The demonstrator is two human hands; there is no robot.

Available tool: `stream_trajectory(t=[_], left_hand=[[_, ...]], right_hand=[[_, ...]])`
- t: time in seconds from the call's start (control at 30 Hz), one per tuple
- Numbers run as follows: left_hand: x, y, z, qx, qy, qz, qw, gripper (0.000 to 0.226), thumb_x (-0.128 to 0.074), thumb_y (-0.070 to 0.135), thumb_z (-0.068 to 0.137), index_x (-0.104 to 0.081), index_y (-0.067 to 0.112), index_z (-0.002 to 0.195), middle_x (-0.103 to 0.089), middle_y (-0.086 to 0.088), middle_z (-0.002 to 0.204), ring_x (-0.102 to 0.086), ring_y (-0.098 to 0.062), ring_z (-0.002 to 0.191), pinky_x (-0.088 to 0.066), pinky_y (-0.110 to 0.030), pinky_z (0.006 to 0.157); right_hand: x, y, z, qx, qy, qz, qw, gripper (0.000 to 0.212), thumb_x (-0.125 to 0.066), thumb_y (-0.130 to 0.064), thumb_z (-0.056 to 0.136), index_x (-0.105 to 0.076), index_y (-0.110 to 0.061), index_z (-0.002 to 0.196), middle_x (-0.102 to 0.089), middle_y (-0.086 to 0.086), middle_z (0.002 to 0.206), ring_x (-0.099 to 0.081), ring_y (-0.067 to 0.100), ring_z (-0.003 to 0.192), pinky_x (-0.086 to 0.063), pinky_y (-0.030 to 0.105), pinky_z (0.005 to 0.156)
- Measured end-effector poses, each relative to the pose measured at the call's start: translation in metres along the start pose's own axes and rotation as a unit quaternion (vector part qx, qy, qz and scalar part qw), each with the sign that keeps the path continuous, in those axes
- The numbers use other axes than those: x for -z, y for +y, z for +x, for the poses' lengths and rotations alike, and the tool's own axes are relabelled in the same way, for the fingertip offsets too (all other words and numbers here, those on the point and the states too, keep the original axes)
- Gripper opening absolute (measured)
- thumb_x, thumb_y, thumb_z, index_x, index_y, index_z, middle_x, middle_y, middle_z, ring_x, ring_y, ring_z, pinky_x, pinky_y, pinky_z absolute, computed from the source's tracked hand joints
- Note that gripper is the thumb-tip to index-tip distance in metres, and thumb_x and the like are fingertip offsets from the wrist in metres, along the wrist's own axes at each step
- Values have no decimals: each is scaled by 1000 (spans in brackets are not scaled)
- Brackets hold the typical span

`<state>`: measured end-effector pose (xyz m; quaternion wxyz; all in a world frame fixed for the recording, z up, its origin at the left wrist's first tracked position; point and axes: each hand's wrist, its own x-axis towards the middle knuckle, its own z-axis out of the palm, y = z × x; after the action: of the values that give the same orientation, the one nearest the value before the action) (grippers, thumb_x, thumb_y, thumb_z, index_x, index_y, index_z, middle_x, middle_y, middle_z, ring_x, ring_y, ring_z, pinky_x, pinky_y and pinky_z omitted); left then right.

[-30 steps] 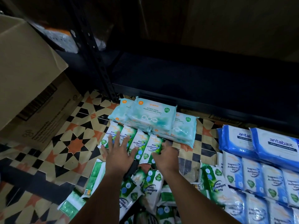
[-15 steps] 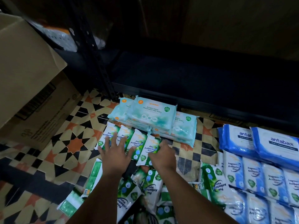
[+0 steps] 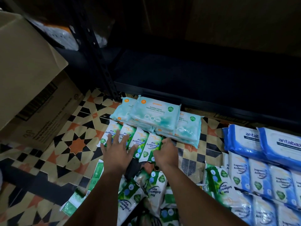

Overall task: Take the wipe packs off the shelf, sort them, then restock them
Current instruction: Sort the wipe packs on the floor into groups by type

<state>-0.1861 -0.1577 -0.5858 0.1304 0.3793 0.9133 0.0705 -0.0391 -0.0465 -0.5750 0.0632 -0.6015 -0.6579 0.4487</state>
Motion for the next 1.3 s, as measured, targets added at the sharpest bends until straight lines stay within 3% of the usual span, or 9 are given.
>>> stream_trajectory(t=[0.23,0.37,0.6,0.7,0.83,0.97,1.07,1.2,1.3], left_hand=[[0,4,-1,8,17,6,1000,66,-44,72,91,-45,37,147,-21,-1,166,-11,-33,154,-14,-66,117],[1,11,-1,30,-1,4,1000,67,-41,73,92,-38,38,149,-14,-1,167,-5,-28,155,-6,-69,115],[6,33,-23,-20,24,-17,999,61,-52,52,98,-39,26,152,-28,-9,162,-16,-33,152,-7,-58,119],[10,49,-37,-115,64,-31,991,45,-61,41,96,-57,21,135,-56,-10,132,-44,-34,126,-36,-51,105],[21,74,-59,-156,-34,-28,987,29,-49,47,99,-52,26,119,-67,-2,100,-64,-28,98,-51,-39,72],[22,86,-77,-78,-126,50,988,68,-35,73,94,-40,28,145,-58,-13,130,-56,-35,120,-44,-45,97],[17,91,-84,-33,-231,39,972,104,-31,93,71,-27,32,155,-56,-12,141,-50,-35,131,-32,-52,113],[18,102,-95,-15,-268,-31,963,109,-62,69,70,-19,22,159,-47,-11,150,-48,-32,134,-34,-55,113],[22,107,-113,3,-211,-48,976,97,-72,55,82,-21,22,158,-35,-16,153,-44,-36,135,-37,-51,112]], right_hand=[[2,2,2,1,-16,2,1000,44,-66,-5,81,-51,-13,122,-64,13,95,-62,28,76,-38,26,51],[9,3,0,-20,-61,49,997,52,-73,-8,82,-48,-16,127,-61,8,95,-67,30,84,-61,51,70],[52,14,-5,-44,-64,105,991,35,-73,-5,79,-62,-21,109,-69,12,108,-70,29,93,-60,50,82],[83,24,-13,-29,-14,36,999,30,-70,-7,82,-67,-18,110,-69,10,113,-68,26,98,-58,37,87],[129,50,-34,-27,68,-220,973,29,-59,-20,89,-64,-24,117,-65,8,120,-57,32,117,-45,37,97],[153,80,-56,-61,79,-322,941,56,-62,-44,87,-52,-20,137,-47,16,141,-37,39,134,-33,47,108],[158,97,-72,-97,36,-329,939,84,-62,-63,84,-31,-22,151,-34,16,153,-31,41,141,-29,51,112],[157,97,-90,-105,28,-316,942,81,-64,-53,87,-23,-25,151,-33,13,150,-39,41,136,-33,51,108],[159,92,-96,-112,38,-266,957,82,-70,-43,87,-23,-24,151,-35,13,148,-40,41,134,-39,51,104]])
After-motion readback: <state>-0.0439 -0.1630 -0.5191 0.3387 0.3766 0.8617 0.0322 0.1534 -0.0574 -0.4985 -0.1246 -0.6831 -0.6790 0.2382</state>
